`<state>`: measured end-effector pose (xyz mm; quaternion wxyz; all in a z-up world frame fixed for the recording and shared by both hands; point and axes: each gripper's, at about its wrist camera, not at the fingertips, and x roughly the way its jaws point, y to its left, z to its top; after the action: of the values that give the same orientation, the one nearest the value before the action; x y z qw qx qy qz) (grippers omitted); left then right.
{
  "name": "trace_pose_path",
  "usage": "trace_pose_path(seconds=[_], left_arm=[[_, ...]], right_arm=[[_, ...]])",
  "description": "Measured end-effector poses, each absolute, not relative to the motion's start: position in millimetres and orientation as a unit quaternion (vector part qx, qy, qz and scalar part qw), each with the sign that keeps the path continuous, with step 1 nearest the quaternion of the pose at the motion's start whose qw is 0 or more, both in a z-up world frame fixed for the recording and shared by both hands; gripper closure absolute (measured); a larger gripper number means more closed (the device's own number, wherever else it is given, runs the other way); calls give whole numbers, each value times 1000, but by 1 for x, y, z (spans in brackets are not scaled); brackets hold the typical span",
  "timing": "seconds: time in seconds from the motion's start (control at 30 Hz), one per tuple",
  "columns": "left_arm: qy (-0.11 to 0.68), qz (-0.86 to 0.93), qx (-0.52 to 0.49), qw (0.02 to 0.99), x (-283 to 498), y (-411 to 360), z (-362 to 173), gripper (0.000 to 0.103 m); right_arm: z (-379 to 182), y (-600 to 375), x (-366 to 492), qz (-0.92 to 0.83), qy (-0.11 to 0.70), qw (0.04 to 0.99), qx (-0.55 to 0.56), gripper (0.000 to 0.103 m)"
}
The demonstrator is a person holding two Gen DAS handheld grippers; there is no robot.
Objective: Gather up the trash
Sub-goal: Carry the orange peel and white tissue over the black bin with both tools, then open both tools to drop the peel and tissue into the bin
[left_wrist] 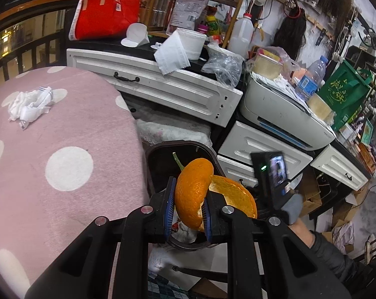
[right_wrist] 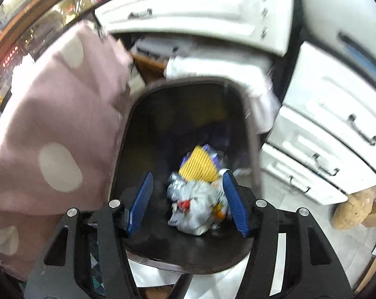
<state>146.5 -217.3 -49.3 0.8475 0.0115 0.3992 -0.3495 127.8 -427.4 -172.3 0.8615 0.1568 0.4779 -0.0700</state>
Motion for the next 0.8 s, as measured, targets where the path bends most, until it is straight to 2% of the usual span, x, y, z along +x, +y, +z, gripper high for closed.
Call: trace_pose_path(seconds=[0.37,0.8], left_arm=[[419,-371,52,827,145,-256,-77,84],[452,-374,126,800,142,-306,-130,84]], right_arm=[[-96,-451,87,-104,387,902,161,37],[-69,-464,69,-118,351,913,169,36]])
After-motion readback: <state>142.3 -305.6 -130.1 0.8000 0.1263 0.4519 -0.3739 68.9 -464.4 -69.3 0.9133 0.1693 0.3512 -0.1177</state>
